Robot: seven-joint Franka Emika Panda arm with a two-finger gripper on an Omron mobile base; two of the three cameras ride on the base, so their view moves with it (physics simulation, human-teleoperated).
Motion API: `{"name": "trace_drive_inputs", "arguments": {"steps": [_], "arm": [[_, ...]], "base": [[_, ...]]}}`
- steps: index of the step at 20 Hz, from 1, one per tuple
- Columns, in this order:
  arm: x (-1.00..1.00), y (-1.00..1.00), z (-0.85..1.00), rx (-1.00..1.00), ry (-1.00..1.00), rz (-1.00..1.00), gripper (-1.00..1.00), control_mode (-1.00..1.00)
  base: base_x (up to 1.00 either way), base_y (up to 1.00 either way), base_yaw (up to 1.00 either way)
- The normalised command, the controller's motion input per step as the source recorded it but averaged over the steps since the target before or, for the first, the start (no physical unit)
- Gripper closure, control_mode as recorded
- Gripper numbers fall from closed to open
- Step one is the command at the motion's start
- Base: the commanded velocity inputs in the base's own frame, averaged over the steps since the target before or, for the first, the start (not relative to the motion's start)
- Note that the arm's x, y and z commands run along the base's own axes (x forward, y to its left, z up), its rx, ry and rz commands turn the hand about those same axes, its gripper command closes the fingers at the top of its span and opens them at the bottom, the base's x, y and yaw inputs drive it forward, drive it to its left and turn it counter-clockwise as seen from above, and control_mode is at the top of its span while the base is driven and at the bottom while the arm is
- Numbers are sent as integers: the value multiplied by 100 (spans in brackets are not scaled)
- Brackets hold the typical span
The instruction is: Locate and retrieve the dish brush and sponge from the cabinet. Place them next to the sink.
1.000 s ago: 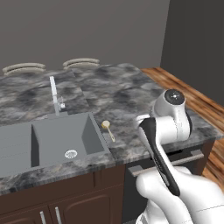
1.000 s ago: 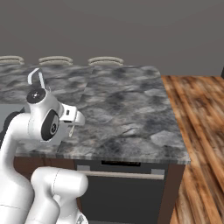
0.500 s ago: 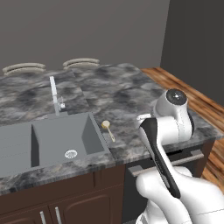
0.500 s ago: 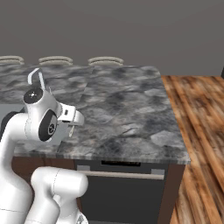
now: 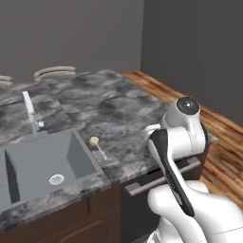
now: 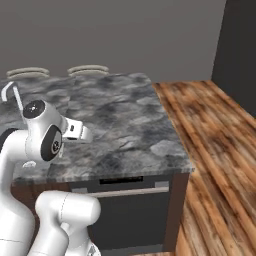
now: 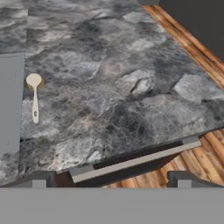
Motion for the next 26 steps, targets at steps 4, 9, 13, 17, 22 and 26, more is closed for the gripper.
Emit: {"name": "trace_drive_inputs", "arguments": {"steps": [4,9,13,17,22,26], "arm": [[0,0,0,0,0,0,-100,100],[0,0,0,0,0,0,-100,100],[0,0,0,0,0,0,-100,100],[0,0,0,0,0,0,-100,100],[0,0,0,0,0,0,-100,100],[0,0,0,0,0,0,-100,100]], "base": [[0,-1,-46],[0,-11,-45],[0,-9,-44],[0,-16,-43],[0,-23,-42],[0,-24,-43]]}}
